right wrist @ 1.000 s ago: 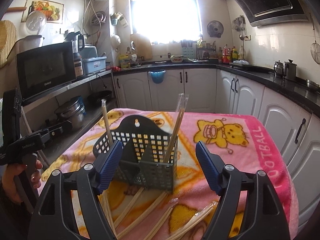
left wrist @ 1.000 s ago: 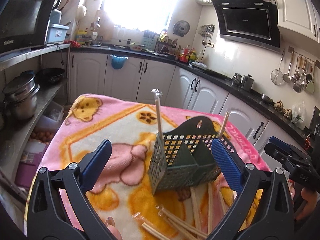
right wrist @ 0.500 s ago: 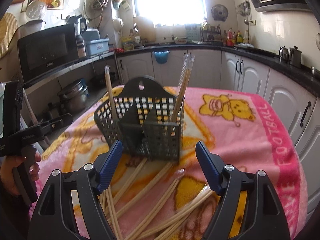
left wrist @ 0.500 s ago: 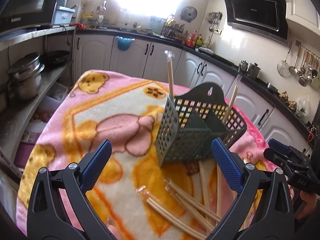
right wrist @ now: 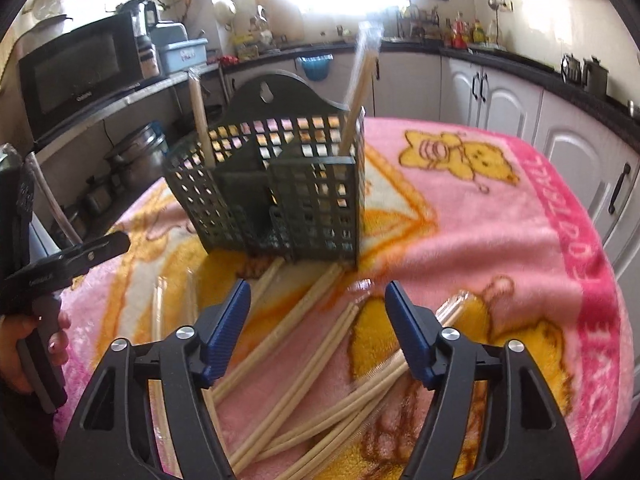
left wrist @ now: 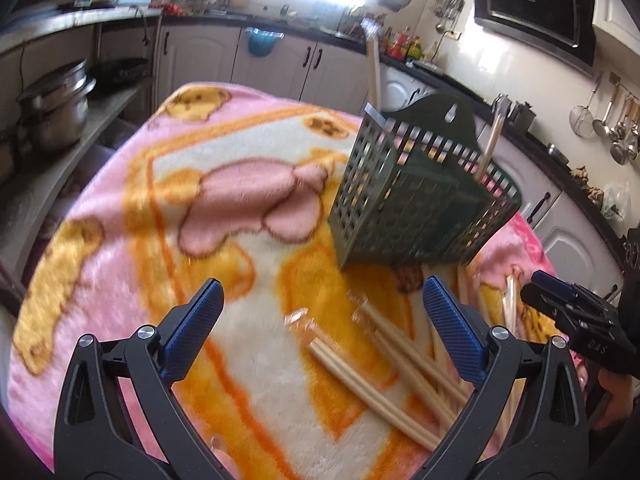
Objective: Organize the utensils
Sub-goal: 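Move both open tools back down to the chopstick pile, then close the left tool on a wrapped chopstick while the right tool grasps another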
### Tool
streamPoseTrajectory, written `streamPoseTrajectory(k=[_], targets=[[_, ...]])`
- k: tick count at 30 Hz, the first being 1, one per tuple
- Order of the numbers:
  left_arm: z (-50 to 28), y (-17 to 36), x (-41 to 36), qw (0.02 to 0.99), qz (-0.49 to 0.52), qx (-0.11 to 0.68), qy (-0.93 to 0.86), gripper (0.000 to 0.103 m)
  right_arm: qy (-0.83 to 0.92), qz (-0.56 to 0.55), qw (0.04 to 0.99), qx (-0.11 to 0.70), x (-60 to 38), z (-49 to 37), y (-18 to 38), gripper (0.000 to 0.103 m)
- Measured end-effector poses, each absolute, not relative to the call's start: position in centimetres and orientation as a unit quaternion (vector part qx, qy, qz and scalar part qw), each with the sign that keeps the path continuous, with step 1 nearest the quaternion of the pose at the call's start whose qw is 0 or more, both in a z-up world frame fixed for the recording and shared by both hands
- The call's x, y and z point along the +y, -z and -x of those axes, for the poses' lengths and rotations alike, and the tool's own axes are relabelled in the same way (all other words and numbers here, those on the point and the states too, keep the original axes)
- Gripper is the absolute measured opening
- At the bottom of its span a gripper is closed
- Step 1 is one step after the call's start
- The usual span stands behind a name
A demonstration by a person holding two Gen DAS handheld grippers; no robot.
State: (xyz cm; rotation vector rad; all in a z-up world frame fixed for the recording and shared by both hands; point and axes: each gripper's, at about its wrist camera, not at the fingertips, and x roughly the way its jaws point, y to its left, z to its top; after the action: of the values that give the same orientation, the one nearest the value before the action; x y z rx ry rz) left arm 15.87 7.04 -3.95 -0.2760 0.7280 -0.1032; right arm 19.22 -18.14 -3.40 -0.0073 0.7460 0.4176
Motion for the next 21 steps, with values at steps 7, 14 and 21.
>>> streamPoseTrajectory(k=[7, 14, 21], targets=[[-16.4, 7.0, 7.4, 0.898, 0.168, 0.402, 0.057, 0.060, -0.192, 0.004, 0.898, 0.396, -18.1, -20.8, 5.2, 0.059], [-17.6, 8.6, 7.5, 0.885, 0.193, 0.419, 0.061, 0.044, -0.184, -0.004, 0.888, 0.422, -18.2, -22.6, 6.6, 0.053], [-18.3, 9.1, 8.6, 0.887, 0.194, 0.416, 0.041, 0.013, -0.176, -0.024, 0.877, 0.447, -18.4, -24.5, 7.7, 0.046]])
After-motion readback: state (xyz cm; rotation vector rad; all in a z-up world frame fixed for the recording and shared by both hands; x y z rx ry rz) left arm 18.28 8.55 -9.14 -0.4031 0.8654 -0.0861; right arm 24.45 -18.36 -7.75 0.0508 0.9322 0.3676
